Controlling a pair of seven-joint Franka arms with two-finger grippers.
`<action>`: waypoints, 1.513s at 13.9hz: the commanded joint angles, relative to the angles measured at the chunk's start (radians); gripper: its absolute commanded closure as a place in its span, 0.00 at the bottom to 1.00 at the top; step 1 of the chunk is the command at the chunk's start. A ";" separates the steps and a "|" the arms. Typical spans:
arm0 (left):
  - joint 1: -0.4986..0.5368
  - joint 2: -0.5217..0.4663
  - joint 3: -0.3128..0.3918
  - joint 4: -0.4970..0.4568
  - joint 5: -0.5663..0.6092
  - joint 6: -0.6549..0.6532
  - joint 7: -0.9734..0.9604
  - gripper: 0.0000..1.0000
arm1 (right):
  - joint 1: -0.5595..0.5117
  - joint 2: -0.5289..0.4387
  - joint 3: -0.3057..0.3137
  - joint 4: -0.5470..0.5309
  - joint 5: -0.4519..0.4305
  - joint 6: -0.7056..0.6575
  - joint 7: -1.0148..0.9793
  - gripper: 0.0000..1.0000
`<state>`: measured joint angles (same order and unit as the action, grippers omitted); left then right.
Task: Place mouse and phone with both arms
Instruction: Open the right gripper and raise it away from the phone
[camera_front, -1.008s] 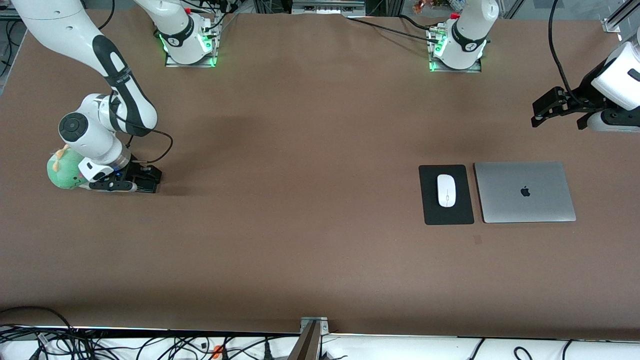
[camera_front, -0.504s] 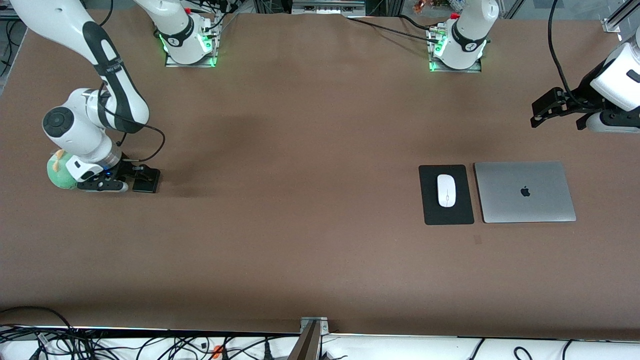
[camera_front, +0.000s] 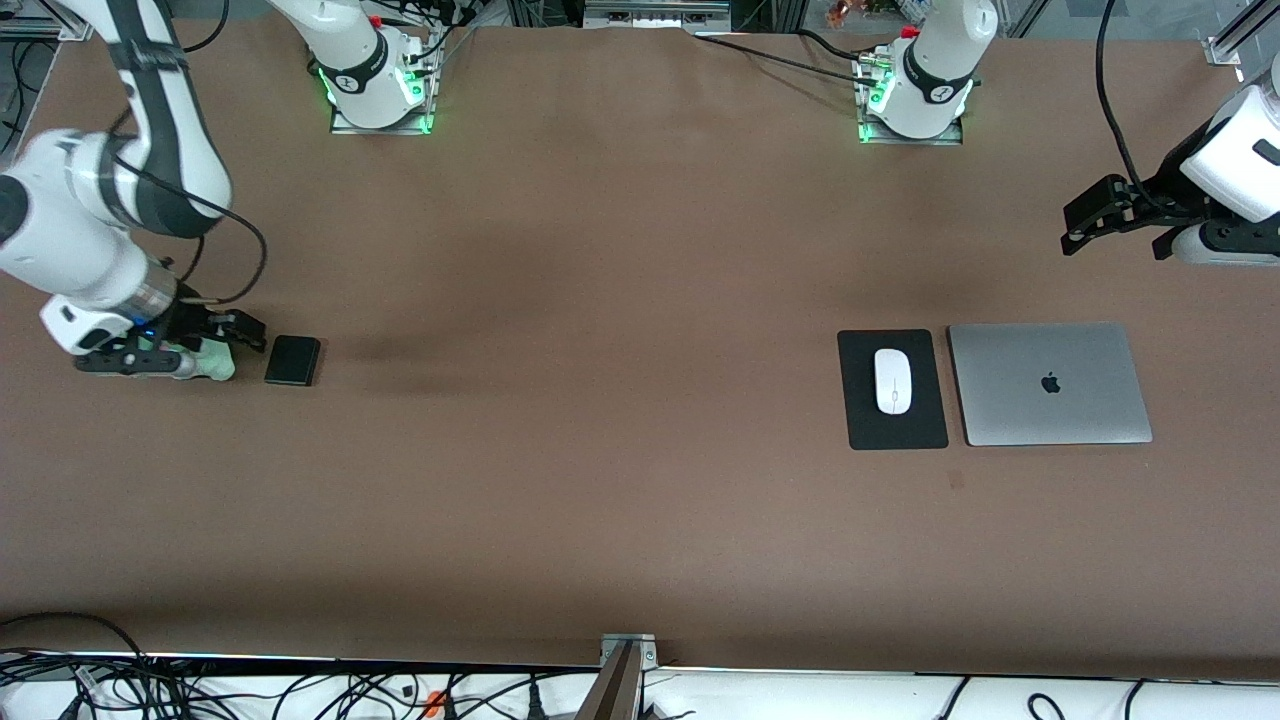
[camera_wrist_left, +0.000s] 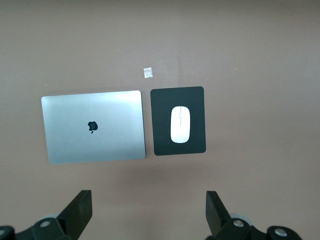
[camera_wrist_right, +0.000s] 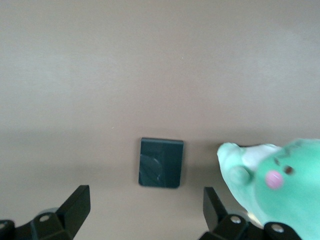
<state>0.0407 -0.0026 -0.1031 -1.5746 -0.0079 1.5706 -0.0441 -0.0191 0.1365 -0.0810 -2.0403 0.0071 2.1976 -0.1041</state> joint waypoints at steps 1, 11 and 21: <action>-0.007 0.007 0.006 0.016 -0.009 -0.006 0.021 0.00 | -0.012 -0.052 0.012 0.112 0.022 -0.190 -0.014 0.00; -0.007 0.007 0.006 0.018 -0.009 -0.006 0.023 0.00 | -0.001 -0.184 0.010 0.366 0.019 -0.585 -0.016 0.00; -0.007 0.007 0.006 0.018 -0.009 -0.006 0.023 0.00 | -0.002 -0.183 0.010 0.425 0.008 -0.593 -0.016 0.00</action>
<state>0.0403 -0.0026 -0.1031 -1.5746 -0.0079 1.5706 -0.0441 -0.0175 -0.0592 -0.0746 -1.6407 0.0119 1.6030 -0.1042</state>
